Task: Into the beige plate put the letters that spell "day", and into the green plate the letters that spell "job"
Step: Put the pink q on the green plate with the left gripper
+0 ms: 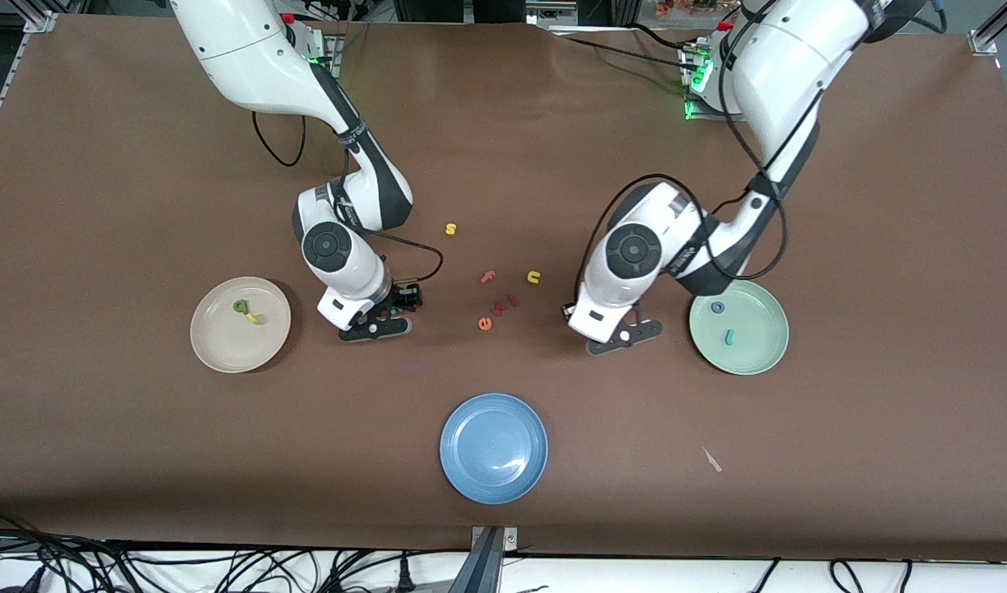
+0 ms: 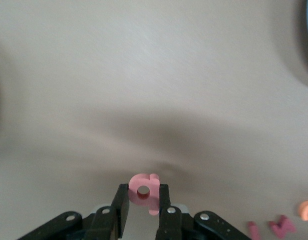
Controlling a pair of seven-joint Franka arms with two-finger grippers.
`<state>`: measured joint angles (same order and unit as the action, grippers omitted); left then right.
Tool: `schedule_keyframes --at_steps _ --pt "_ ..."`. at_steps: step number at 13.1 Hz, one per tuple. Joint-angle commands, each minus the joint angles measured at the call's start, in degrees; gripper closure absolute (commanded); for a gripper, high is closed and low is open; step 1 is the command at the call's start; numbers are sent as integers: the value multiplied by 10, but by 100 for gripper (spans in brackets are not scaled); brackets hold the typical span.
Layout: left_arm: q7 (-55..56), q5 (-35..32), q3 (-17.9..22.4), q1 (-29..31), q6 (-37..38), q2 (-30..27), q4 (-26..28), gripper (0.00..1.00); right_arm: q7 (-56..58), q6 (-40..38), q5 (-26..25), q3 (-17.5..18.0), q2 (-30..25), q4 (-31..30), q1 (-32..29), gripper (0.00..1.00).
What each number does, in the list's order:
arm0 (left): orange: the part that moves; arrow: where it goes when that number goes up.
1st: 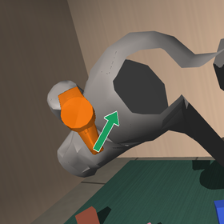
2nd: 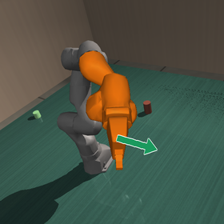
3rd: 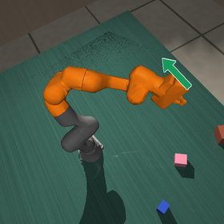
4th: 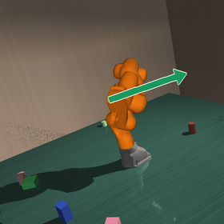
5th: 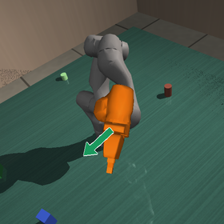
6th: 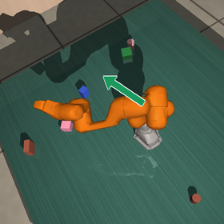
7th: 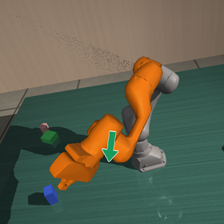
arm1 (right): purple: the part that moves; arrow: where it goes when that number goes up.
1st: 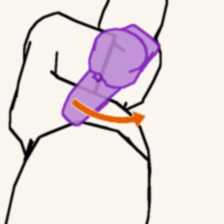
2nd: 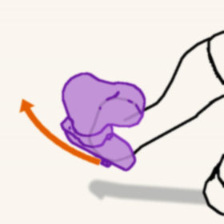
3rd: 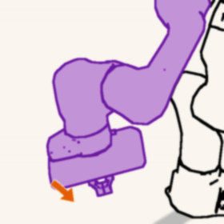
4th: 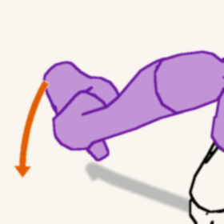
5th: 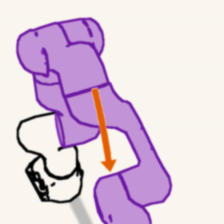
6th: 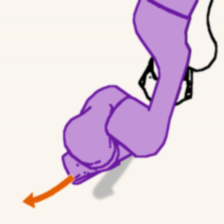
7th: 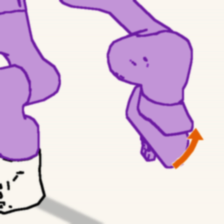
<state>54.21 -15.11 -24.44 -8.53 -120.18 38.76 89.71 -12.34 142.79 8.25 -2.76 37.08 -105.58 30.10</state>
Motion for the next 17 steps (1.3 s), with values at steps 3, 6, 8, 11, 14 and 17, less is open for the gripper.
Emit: schedule_keyframes --at_steps 3,6,8,11,14,17 --pt "-176 3 -2 83 75 -77 38 94 -4 -7 -9 -5 -1 -4 7 33" --pt "-269 1 -2 141 69 -83 63 96 -4 -8 -9 -5 -1 -4 7 38" --pt "-299 1 -2 164 54 -86 91 96 -4 -9 -9 -5 -1 -4 7 42" --pt "-358 -10 -2 214 -84 -123 218 96 -15 -11 -9 -5 -1 -4 7 46" --pt "-379 -11 -2 237 -98 -135 250 95 -22 -12 -9 -4 -1 -4 13 51" --pt "-445 -11 -2 279 -105 -129 254 95 -32 -12 -9 -5 -1 -4 16 57"
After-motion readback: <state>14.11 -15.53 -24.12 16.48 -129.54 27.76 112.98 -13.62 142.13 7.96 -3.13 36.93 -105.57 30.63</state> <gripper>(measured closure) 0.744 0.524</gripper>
